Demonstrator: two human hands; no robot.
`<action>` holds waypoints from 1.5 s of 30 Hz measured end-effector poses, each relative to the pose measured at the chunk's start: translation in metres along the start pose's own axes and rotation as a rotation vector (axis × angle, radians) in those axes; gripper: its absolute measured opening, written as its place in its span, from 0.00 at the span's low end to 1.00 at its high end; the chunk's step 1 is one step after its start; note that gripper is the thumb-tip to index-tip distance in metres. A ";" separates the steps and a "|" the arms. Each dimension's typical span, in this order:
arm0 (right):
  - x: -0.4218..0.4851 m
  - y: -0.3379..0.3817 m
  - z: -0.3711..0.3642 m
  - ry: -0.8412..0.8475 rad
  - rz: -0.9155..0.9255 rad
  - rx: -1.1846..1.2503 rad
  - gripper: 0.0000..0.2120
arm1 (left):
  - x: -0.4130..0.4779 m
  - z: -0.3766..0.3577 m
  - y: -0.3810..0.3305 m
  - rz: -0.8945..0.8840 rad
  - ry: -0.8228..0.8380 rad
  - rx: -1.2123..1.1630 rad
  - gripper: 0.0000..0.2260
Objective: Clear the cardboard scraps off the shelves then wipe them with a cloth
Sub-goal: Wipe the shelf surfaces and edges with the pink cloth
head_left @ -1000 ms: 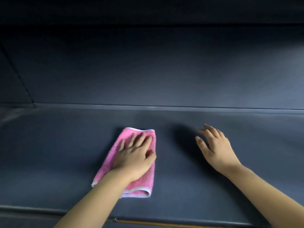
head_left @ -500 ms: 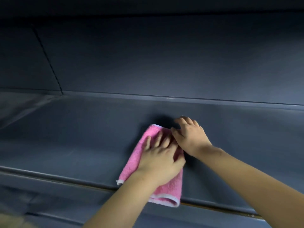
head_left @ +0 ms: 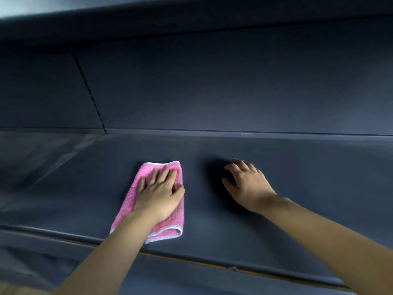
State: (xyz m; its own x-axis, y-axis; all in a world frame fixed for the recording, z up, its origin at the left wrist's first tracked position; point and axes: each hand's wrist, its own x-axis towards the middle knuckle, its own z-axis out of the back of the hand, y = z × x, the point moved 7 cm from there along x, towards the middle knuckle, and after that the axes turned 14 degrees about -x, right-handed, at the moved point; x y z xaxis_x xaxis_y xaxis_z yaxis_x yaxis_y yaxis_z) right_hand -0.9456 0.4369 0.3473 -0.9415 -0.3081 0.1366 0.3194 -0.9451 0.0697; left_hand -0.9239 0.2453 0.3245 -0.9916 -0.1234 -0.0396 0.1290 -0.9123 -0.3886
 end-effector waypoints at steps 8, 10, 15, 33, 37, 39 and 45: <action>0.009 0.012 -0.008 -0.147 -0.084 -0.067 0.25 | 0.051 0.008 0.007 -0.010 0.009 0.055 0.25; 0.006 0.013 -0.005 -0.169 -0.082 -0.092 0.25 | 0.048 -0.002 -0.014 -0.106 0.042 0.046 0.26; 0.007 0.010 -0.003 -0.183 -0.145 -0.045 0.25 | 0.018 -0.028 -0.070 -0.464 0.123 -0.037 0.31; -0.002 0.018 -0.001 -0.179 -0.099 -0.089 0.29 | -0.025 -0.024 -0.054 -0.520 0.173 -0.024 0.25; 0.002 0.015 -0.003 -0.174 -0.126 -0.092 0.40 | 0.028 -0.024 -0.077 -0.522 0.184 -0.044 0.25; 0.004 0.013 -0.003 -0.177 -0.134 -0.078 0.40 | 0.053 -0.026 -0.084 -0.513 0.201 -0.046 0.25; 0.003 0.013 -0.002 -0.174 -0.130 -0.097 0.40 | 0.115 0.010 -0.013 -0.182 -0.009 0.006 0.24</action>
State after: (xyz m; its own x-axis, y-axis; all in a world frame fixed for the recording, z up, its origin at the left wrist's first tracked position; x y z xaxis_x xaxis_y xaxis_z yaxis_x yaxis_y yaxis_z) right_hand -0.9446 0.4232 0.3465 -0.9388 -0.1673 0.3012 0.1764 -0.9843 0.0033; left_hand -1.0395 0.2385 0.3342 -0.9984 0.0406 0.0395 -0.0526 -0.9224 -0.3827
